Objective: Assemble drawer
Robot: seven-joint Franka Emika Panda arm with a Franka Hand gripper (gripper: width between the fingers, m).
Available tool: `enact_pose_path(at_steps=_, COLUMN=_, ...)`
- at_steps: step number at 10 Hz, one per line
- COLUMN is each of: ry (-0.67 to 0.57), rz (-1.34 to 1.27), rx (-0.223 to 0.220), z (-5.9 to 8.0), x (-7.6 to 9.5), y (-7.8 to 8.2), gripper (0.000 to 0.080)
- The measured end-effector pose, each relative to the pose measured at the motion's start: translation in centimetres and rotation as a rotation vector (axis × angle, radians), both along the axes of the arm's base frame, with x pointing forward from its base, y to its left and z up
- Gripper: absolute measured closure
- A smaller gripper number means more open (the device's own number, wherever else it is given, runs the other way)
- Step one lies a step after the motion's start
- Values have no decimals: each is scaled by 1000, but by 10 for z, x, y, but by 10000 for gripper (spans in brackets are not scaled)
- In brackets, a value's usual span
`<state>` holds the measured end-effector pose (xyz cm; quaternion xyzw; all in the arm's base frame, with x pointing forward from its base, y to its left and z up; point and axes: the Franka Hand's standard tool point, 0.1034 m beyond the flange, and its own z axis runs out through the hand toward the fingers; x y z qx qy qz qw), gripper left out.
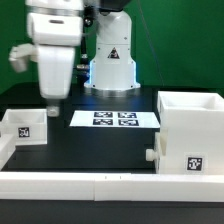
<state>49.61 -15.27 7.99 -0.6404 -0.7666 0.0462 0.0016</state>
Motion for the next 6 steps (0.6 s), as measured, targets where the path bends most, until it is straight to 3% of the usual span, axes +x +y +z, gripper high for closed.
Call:
enact_pose_path(at_steps=1, ry=14, rz=23, rx=19, z=1, x=-13, y=-24, gripper=151)
enact_pose_path(at_steps=2, ry=10, rz=-2, rx=25, z=2, x=-16, y=-35, gripper=151)
enact_pose_path(at_steps=6, ry=25, rz=-3, rx=35, z=-1, x=-22, y=-34, gripper=151)
